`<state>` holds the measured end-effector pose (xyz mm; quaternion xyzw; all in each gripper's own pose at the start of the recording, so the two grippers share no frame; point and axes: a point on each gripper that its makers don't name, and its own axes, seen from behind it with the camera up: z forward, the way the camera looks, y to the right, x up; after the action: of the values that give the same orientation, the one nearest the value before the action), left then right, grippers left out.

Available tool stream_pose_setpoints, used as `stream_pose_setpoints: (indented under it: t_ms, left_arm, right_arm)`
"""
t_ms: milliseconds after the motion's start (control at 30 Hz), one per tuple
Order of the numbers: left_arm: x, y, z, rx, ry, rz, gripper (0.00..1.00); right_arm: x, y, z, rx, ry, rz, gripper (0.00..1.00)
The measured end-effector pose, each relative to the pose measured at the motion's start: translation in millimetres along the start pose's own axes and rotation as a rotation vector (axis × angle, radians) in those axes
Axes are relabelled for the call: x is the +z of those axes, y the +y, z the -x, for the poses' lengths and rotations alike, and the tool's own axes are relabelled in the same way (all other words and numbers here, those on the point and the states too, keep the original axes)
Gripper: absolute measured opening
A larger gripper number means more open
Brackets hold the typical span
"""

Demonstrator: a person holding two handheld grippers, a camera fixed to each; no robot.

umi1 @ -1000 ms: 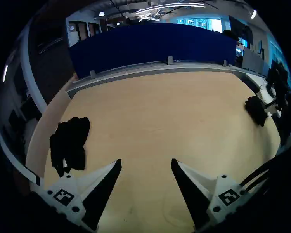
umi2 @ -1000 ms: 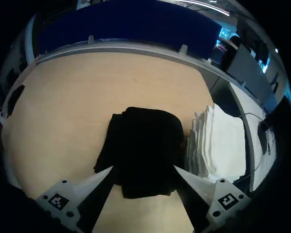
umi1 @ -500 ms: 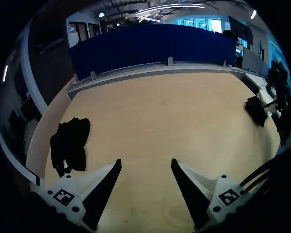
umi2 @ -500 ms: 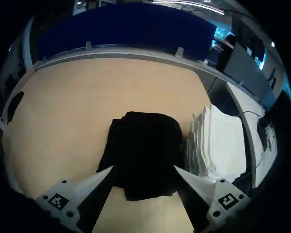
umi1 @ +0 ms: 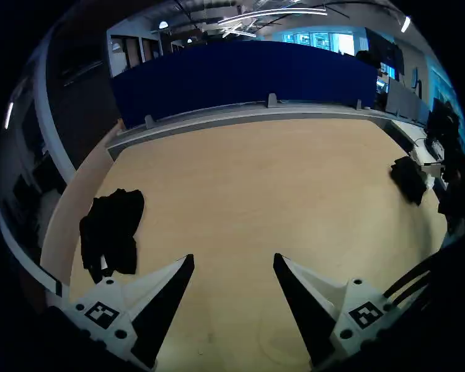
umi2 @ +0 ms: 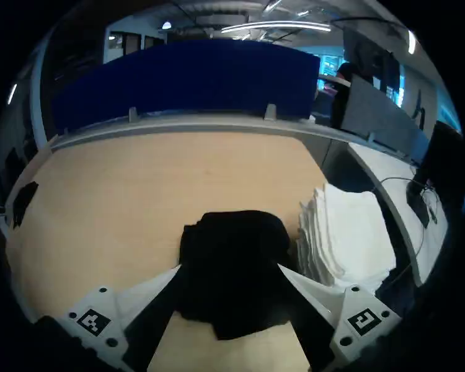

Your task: Fold towel

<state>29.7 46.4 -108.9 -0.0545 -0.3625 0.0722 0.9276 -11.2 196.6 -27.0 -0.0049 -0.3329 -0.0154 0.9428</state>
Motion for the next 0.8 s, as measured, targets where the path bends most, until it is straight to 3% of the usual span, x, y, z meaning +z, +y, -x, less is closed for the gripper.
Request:
stream_pose_setpoints:
  t_ms: [300, 500, 800]
  left_arm:
    - [3.1, 0.6, -7.2, -0.023, 0.028, 0.009, 0.95]
    - [6.4, 2.8, -17.4, -0.045, 0.065, 0.02, 0.95]
    - [8.7, -2.0, -44.9, -0.06, 0.167, 0.02, 0.95]
  right_arm:
    - [-23.5, -6.5, -58.6, 0.071, 0.279, 0.03, 1.0]
    - [-39.8, -19.4, -84.6, 0.081, 0.376, 0.03, 1.0]
    - [-55.9, -44.3, -114.9, 0.07, 0.451, 0.033, 1.0]
